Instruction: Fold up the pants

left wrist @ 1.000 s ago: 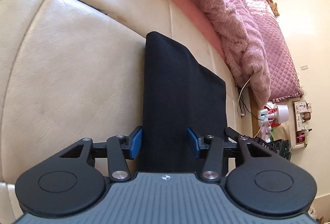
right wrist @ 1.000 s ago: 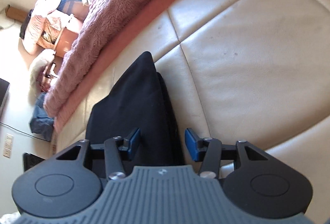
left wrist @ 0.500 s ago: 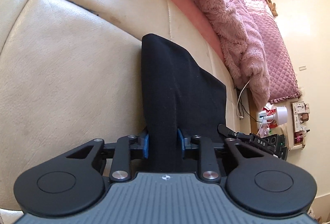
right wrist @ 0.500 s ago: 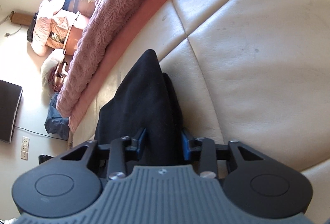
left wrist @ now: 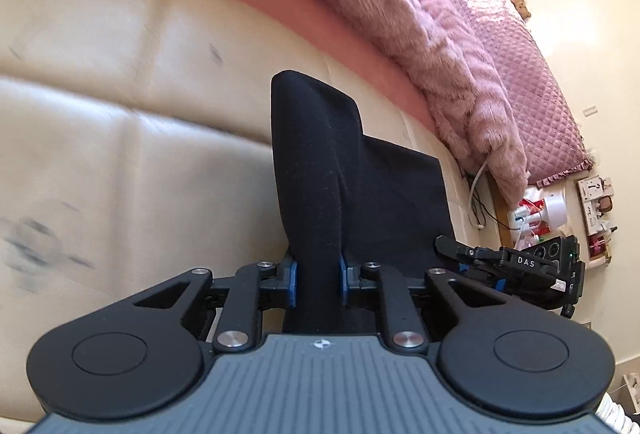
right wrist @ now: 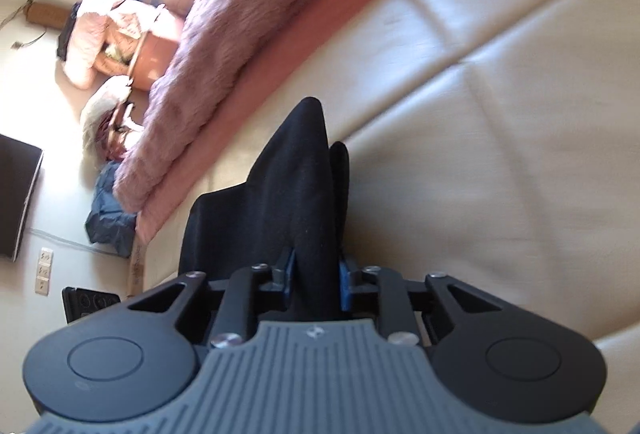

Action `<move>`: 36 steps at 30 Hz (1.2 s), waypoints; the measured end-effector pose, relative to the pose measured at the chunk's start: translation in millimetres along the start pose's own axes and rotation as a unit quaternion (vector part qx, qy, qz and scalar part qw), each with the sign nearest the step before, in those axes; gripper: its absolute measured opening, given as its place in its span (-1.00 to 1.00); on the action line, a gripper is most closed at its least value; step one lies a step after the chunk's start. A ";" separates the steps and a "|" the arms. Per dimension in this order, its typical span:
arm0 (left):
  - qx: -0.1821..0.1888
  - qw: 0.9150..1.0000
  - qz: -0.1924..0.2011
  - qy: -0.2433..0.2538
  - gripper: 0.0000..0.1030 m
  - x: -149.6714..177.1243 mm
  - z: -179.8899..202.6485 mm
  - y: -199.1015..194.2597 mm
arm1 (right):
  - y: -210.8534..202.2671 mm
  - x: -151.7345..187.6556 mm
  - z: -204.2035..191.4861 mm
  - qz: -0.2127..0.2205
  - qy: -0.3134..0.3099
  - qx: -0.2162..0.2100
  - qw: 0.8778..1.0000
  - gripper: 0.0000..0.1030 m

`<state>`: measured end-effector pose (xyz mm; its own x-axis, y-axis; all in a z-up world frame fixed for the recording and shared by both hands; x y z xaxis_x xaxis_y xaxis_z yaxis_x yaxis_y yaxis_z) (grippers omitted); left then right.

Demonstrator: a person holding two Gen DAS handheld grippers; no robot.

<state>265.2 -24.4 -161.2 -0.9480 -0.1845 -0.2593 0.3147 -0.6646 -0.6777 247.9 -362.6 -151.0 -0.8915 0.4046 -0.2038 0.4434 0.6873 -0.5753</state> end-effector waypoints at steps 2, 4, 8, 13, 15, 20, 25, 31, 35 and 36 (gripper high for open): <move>-0.008 1.000 0.003 -0.002 -0.61 -16.4 -15.5 -23.6 | 20.5 1.7 -21.4 -0.007 -0.004 -0.013 1.000 -0.68; -0.018 1.000 0.004 -0.003 -0.61 -33.2 -32.5 -47.0 | 43.8 3.6 -44.7 -0.014 -0.008 -0.027 1.000 -0.68; -0.043 0.999 0.011 0.001 -0.61 -66.8 -67.5 -90.0 | 97.2 8.6 -91.2 -0.022 -0.005 -0.056 0.998 -0.68; -0.084 0.996 0.010 -0.004 -0.61 -93.8 -114.7 -119.7 | 166.9 16.0 -134.3 -0.036 0.005 -0.075 0.997 -0.68; -0.097 0.995 0.008 -0.002 -0.61 -98.7 -130.7 -124.1 | 193.4 21.5 -146.5 -0.048 -0.002 -0.072 0.996 -0.68; -0.111 0.994 0.008 -0.024 -0.60 -100.0 -158.6 -116.9 | 243.8 29.7 -160.2 -0.071 -0.014 -0.058 0.996 -0.69; -0.127 0.991 0.014 -0.029 -0.40 -100.5 -173.3 -113.4 | 261.4 29.6 -154.0 -0.079 -0.030 -0.026 0.996 -0.68; -0.208 0.977 0.046 0.007 -0.01 -95.8 -167.7 -125.7 | 274.3 29.1 -163.5 -0.079 -0.087 0.028 0.993 -0.41; -0.301 0.945 0.109 0.069 -0.02 -87.9 -139.4 -150.1 | 253.9 26.1 -178.0 -0.051 -0.153 0.064 0.985 -0.29; -0.317 0.936 0.127 0.089 -0.02 -85.3 -127.9 -156.5 | 247.1 25.6 -185.5 -0.040 -0.173 0.070 0.982 -0.26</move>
<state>302.8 187.9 -121.0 -0.8340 -0.1168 -0.5393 0.5467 -0.0428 -0.8362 351.9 -70.5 -151.5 -0.9118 0.1071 -0.3964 0.3753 0.6093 -0.6985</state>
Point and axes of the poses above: each gripper's, at about its wrist camera, not at the fingertips, and y roughly the way its jaws point, z to its right, x to its underside, the point moved 8 cm from there along y, roughly the way its jaws point, and after that the axes turned 4 degrees about -x, right-handed, at the moved point
